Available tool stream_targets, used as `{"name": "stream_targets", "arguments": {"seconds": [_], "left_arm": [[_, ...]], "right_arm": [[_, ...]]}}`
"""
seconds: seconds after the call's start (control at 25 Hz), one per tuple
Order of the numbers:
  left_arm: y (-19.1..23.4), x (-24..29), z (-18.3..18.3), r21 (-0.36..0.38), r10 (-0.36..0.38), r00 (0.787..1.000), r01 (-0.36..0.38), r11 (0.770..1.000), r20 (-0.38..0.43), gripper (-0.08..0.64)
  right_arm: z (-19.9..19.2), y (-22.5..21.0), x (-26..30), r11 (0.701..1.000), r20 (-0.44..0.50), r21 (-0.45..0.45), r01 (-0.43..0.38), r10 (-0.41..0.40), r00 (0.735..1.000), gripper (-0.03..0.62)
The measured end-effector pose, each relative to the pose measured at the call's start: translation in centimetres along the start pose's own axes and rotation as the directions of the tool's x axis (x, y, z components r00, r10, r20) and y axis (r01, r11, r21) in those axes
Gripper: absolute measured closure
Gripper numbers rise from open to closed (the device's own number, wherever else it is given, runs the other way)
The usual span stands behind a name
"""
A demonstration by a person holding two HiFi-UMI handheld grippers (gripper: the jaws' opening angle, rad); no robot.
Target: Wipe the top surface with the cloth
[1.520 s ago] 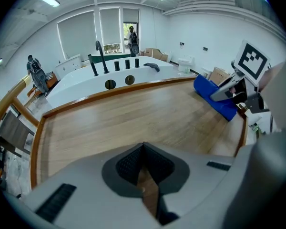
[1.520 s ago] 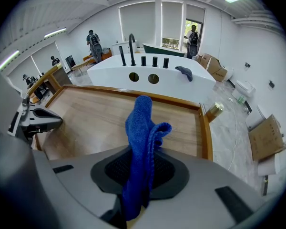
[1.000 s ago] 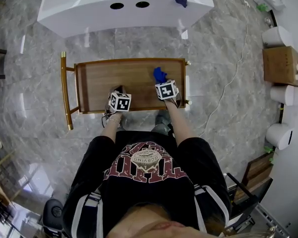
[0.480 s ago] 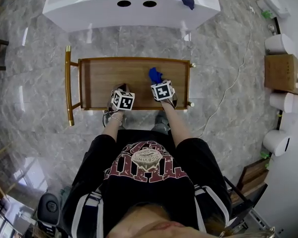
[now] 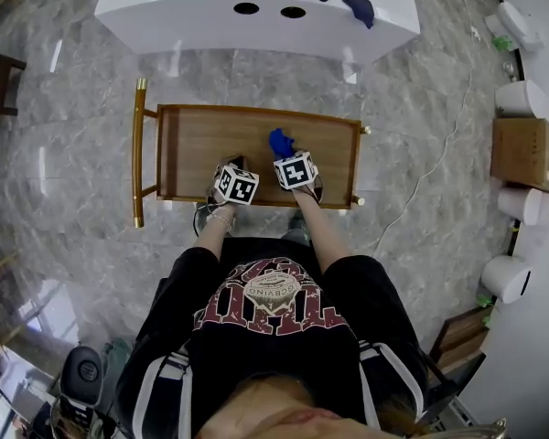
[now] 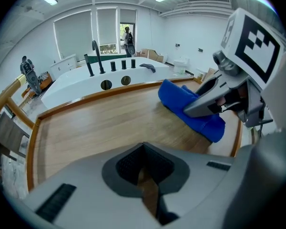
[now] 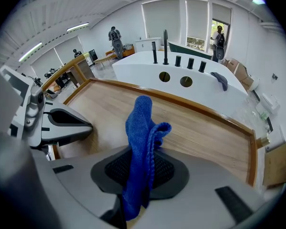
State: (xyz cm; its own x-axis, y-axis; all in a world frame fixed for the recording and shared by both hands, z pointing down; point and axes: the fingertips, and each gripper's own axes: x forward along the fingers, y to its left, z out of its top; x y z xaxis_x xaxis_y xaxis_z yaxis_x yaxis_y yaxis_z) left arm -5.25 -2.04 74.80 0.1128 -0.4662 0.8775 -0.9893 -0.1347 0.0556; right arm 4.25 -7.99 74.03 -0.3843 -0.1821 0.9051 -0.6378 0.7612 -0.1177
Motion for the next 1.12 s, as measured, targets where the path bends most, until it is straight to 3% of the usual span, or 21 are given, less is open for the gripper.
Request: {"name": "stream_targets", "arguments": {"seconds": [0.76, 1.12], "left_arm": [[0.0, -0.5, -1.1, 0.012, -0.019, 1.000, 0.019, 1.000, 0.018, 0.511], [0.0, -0.8, -2.2, -0.022, 0.003, 0.999, -0.002, 1.000, 0.054, 0.511]], "right_arm": [[1.4, 4.9, 1.6, 0.993, -0.028, -0.095, -0.074, 0.071, 0.997, 0.505], [1.5, 7.2, 2.4, 0.984, -0.035, -0.131, -0.118, 0.114, 0.993, 0.505]]}}
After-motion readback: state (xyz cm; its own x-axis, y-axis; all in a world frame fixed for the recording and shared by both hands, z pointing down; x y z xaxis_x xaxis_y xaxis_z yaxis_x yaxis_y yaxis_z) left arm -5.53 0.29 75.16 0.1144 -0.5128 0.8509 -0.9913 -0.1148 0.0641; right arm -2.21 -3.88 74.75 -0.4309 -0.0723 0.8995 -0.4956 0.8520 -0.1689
